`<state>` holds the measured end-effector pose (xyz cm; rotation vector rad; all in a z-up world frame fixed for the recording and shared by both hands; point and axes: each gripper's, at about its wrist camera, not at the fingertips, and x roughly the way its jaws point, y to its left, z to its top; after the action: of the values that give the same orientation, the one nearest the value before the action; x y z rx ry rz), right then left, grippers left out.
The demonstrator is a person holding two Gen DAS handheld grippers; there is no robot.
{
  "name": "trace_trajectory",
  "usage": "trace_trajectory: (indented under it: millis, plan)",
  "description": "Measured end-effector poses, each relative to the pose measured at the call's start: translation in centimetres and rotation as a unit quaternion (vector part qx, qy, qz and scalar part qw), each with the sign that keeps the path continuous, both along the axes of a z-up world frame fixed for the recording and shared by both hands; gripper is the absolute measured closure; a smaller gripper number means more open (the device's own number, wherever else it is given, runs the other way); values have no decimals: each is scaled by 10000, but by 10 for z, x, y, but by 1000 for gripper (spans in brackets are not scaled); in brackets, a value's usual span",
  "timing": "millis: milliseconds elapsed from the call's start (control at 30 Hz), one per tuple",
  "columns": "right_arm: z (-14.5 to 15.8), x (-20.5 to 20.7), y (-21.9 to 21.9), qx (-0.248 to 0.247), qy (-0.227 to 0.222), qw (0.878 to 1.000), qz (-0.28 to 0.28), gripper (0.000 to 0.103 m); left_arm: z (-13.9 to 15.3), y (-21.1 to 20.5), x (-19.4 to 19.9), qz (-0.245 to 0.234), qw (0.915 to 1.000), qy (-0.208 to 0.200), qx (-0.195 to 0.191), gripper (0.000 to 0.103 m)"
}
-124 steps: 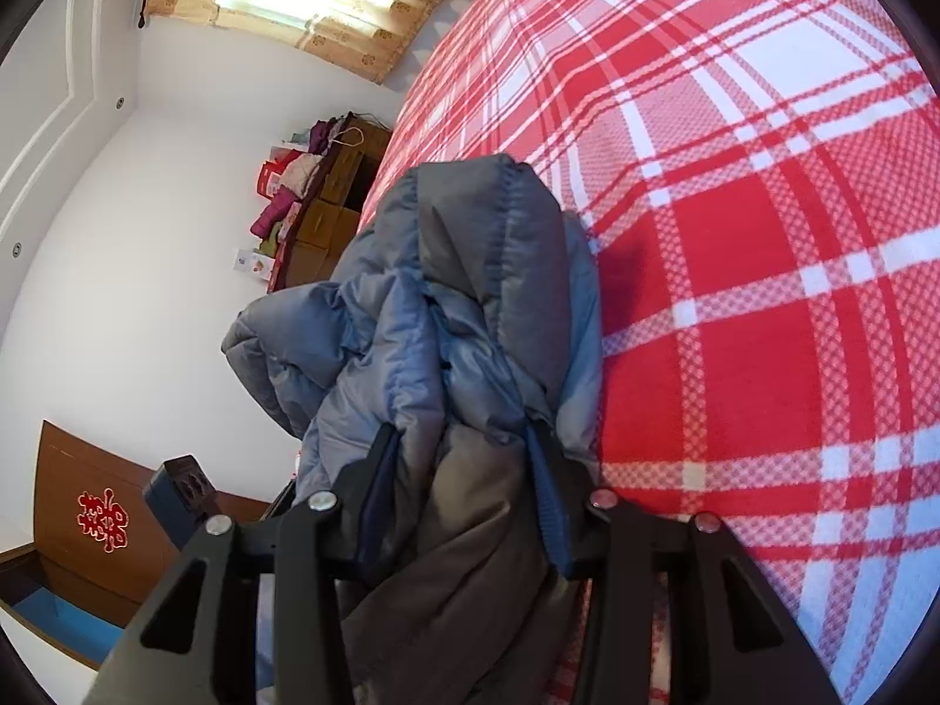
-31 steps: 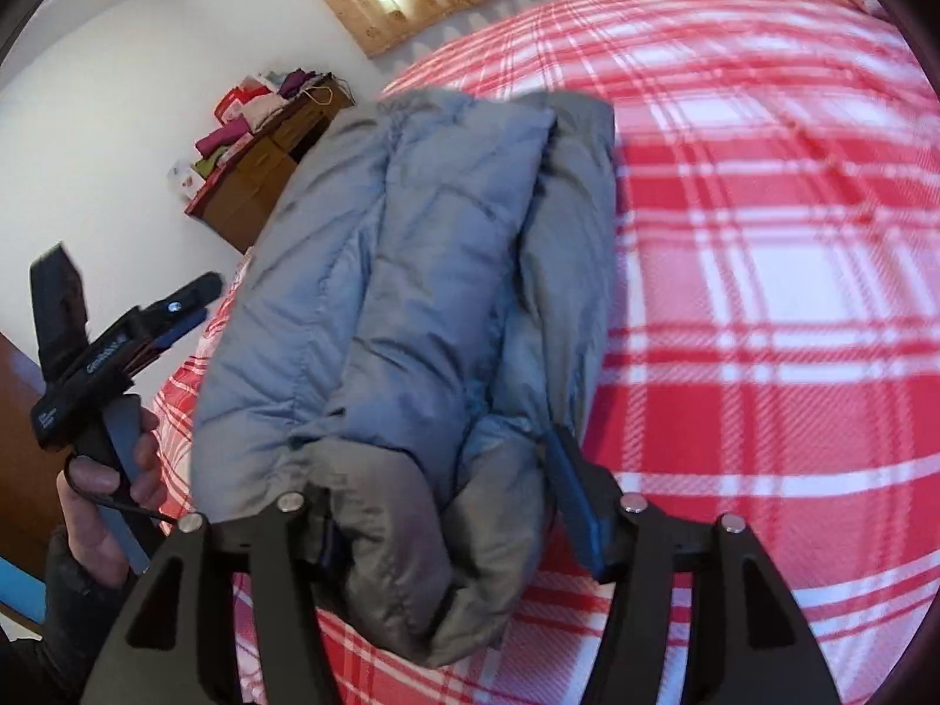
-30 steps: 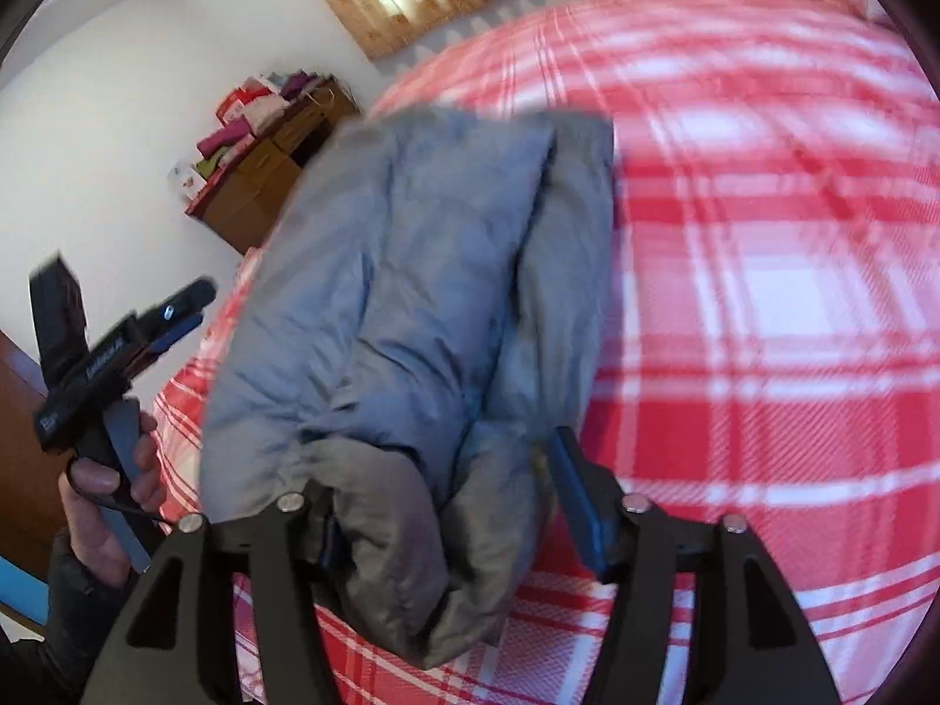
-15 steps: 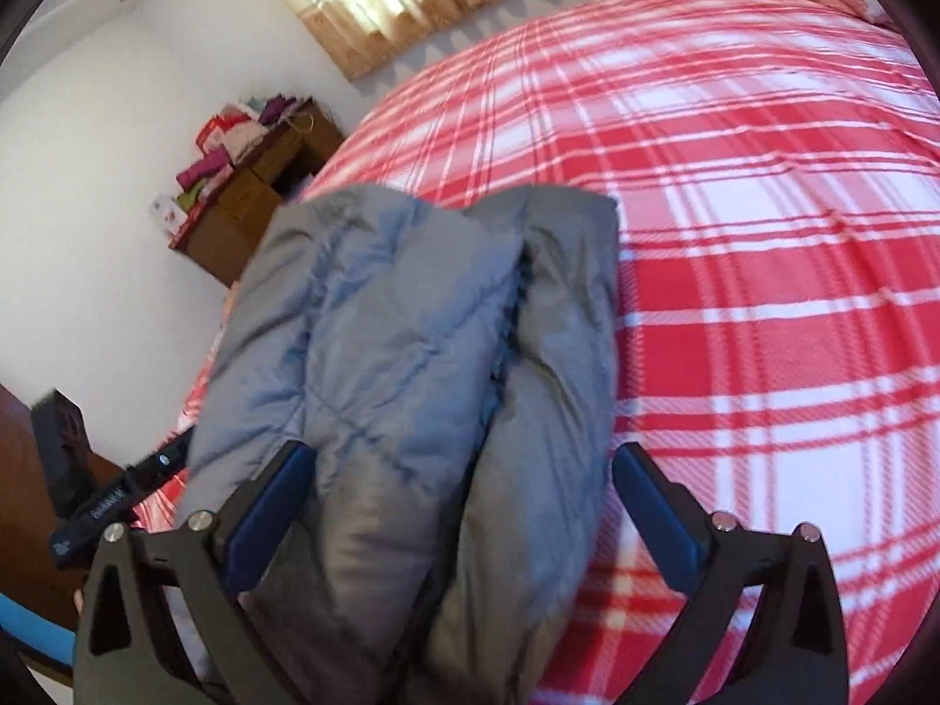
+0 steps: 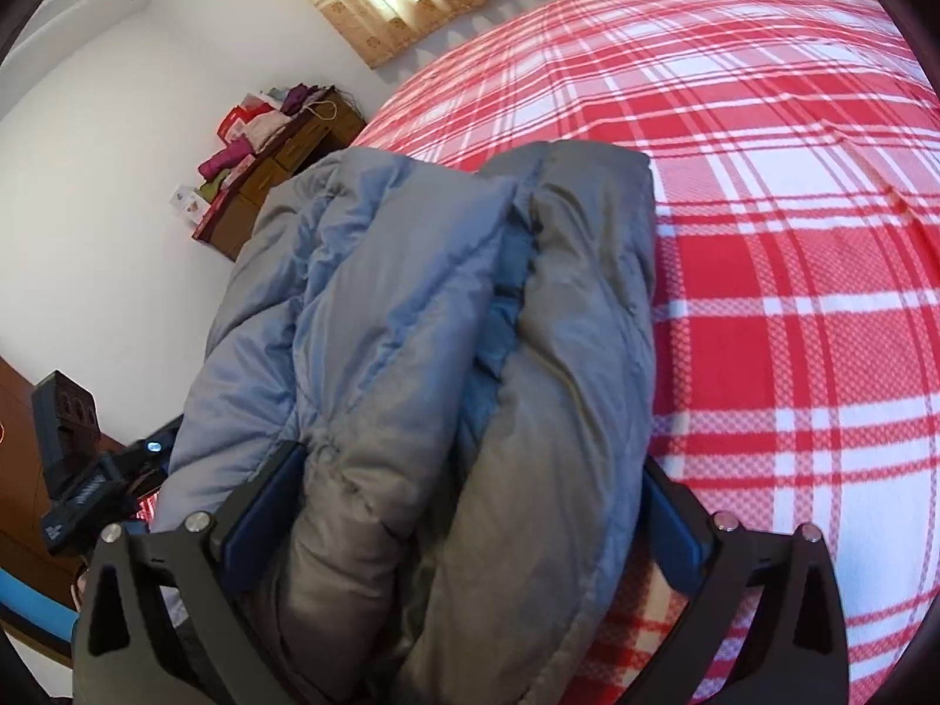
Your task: Fold large clothes
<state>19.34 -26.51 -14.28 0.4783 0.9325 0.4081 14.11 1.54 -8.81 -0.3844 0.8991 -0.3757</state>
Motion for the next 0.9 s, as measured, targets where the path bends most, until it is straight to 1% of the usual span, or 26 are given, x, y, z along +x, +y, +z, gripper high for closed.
trace_trajectory:
  millis: [33, 67, 100, 133, 167, 233, 300, 333, 367, 467, 533, 567, 600, 633, 667, 700, 733, 767, 800, 833, 867, 900]
  plan:
    - [-1, 4, 5, -30, -24, 10000, 44, 0, -3, -2, 1, -154, 9994, 64, -310, 6]
    - [-3, 7, 8, -105, -58, 9999, 107, 0, -7, -7, 3, -197, 9993, 139, -302, 4]
    - [-5, 8, 12, -208, -93, 9996, 164, 0, -10, -12, 5, -212, 9996, 148, -151, 1]
    - [-5, 8, 15, -304, -117, 9993, 206, 0, -14, -17, 7, -241, 9996, 138, 25, 1]
    - [-5, 9, 16, -341, -124, 9991, 225, 0, -17, -19, 9, -270, 9995, 136, 77, 1]
    - [-7, 9, 15, -300, -142, 9991, 252, 0, -23, -18, 14, -344, 9991, 246, 28, 1]
    - [-8, 10, 13, -279, -179, 9990, 283, 0, -27, -13, 20, -550, 9978, 380, 25, 1]
    - [-8, 10, 14, -308, -200, 9989, 299, 0, -29, -9, 21, -613, 9972, 435, -59, 1]
    - [-8, 9, 16, -368, -216, 9986, 312, 0, -32, -2, 21, -613, 9966, 477, -257, 1]
    - [-9, 7, 21, -526, -251, 9978, 323, 0, -39, 8, 15, -427, 9950, 437, -794, 1]
    - [-9, 6, 27, -646, -254, 9971, 315, 0, -39, 4, 12, -421, 9934, 385, -993, 1]
    - [-7, 6, 30, -688, -258, 9967, 348, 1, -38, -3, 9, -546, 9925, 353, -1031, 1]
    - [-7, 6, 31, -682, -258, 9966, 388, 6, -36, -9, 6, -634, 9926, 302, -994, 2]
    - [-6, 5, 32, -614, -258, 9968, 445, 10, -32, -17, 3, -737, 9933, 206, -861, 6]
    - [-6, 4, 32, -542, -244, 9971, 467, 20, -28, -20, 0, -750, 9940, 122, -787, 9]
    - [-6, 3, 31, -499, -232, 9975, 453, 25, -27, -20, -1, -731, 9939, 90, -818, 20]
    - [-5, 1, 30, -464, -233, 9977, 429, 28, -26, -19, -2, -653, 9938, 77, -894, 31]
    - [-6, 0, 30, -429, -227, 9980, 414, 31, -25, -18, -4, -622, 9935, 62, -947, 34]
    - [-6, -1, 32, -346, -199, 9983, 414, 36, -23, -18, -4, -619, 9939, 29, -915, 39]
    - [-5, -3, 32, -282, -192, 9986, 407, 38, -19, -21, -7, -637, 9946, -49, -814, 44]
    - [-5, -4, 34, -238, -184, 9986, 427, 44, -18, -21, -8, -650, 9949, -95, -769, 45]
    - [-3, -6, 35, -235, -192, 9986, 432, 46, -15, -21, -11, -665, 9949, -138, -748, 47]
